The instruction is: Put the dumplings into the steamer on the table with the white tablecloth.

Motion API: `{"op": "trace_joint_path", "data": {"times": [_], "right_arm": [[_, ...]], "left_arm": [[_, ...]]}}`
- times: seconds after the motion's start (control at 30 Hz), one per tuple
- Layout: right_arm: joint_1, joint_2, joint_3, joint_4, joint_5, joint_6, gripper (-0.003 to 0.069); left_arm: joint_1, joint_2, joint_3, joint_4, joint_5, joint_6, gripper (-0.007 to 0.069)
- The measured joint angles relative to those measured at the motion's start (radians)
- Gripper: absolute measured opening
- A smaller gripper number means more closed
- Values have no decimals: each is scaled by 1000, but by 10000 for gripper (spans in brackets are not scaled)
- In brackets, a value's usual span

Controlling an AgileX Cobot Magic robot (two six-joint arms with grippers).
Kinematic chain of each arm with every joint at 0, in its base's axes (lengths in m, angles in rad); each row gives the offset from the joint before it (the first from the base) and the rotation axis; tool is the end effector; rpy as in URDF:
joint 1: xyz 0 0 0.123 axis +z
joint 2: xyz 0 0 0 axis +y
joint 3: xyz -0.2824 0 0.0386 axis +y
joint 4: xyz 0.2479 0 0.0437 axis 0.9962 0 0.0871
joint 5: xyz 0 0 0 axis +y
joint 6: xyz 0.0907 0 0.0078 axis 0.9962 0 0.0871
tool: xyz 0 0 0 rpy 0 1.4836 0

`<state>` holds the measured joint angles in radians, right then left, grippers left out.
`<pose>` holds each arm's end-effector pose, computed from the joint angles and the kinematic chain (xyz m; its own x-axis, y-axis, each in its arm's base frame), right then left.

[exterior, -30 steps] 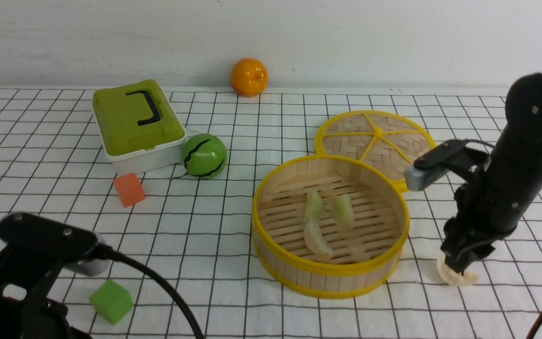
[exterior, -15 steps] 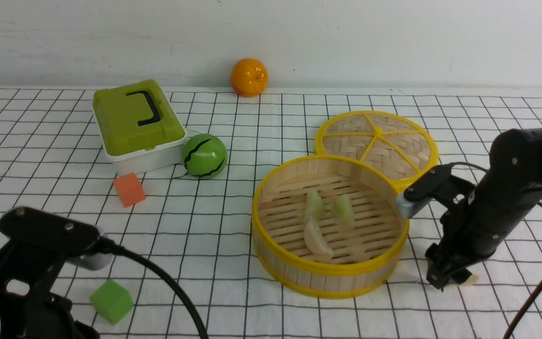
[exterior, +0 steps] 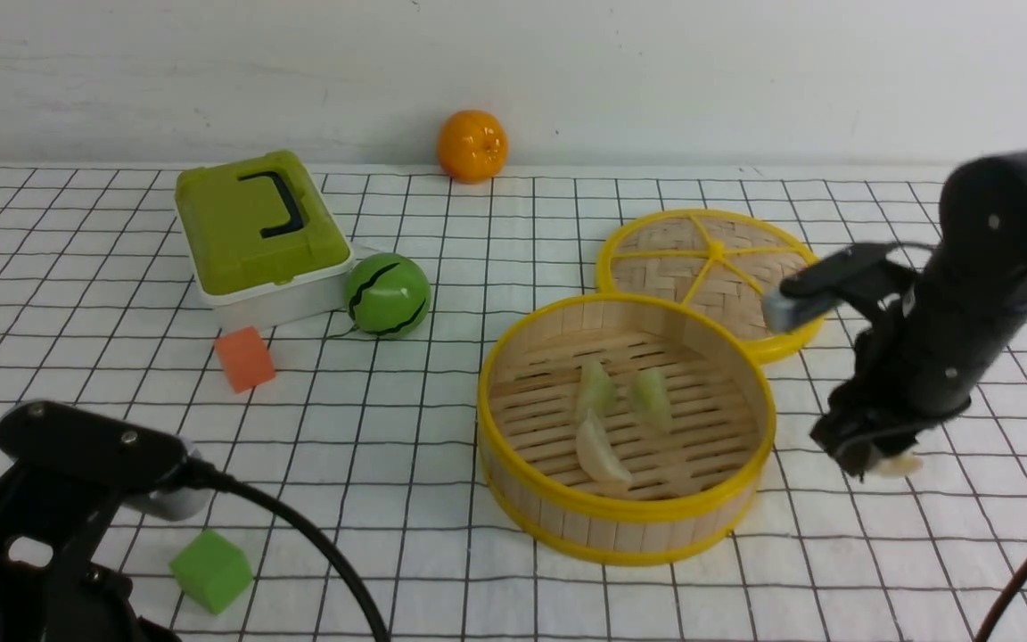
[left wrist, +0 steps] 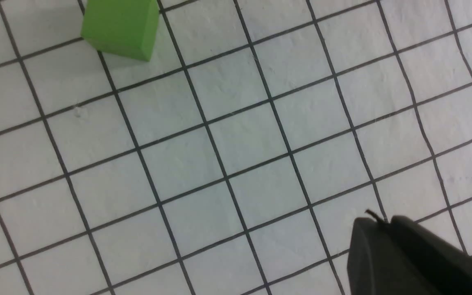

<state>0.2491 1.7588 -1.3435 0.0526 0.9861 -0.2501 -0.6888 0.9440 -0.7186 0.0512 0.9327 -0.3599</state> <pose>0.3461 0.0922 0.2452 -0.8581 -0.4443 -0.2575 -0.4563 0.8897 -0.0144 0.1263 -0.0992 0.2817 -0.8414 0.2741 -0.4657 0.3674 0.9221 -0.1211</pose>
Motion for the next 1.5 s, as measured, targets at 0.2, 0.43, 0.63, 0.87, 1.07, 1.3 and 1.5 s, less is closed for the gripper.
{"op": "trace_joint_path", "data": {"times": [0.2,0.43,0.63,0.87,1.07,1.3,1.5], "right_arm": [[141,-10,-129,34,55,115,273],[214,77,-145,53,-91,238,273],[211,202,-145,52,-161,357,273],[211,254,-147,50,-190,373,342],[211,225,-169,53,-170,373,440],[211,-10,-180,57,-110,336,405],[211,-320,-39,80,-129,255,249]], "left_arm": [[0,0,0,0,-28,0,39],[0,0,0,-3,-29,0,43],[0,-30,16,-8,-17,0,50],[0,-219,126,-11,-21,0,57],[0,-432,199,-11,-12,-27,62],[0,-715,208,30,-11,-119,66],[0,-850,208,120,-12,-129,72]]}}
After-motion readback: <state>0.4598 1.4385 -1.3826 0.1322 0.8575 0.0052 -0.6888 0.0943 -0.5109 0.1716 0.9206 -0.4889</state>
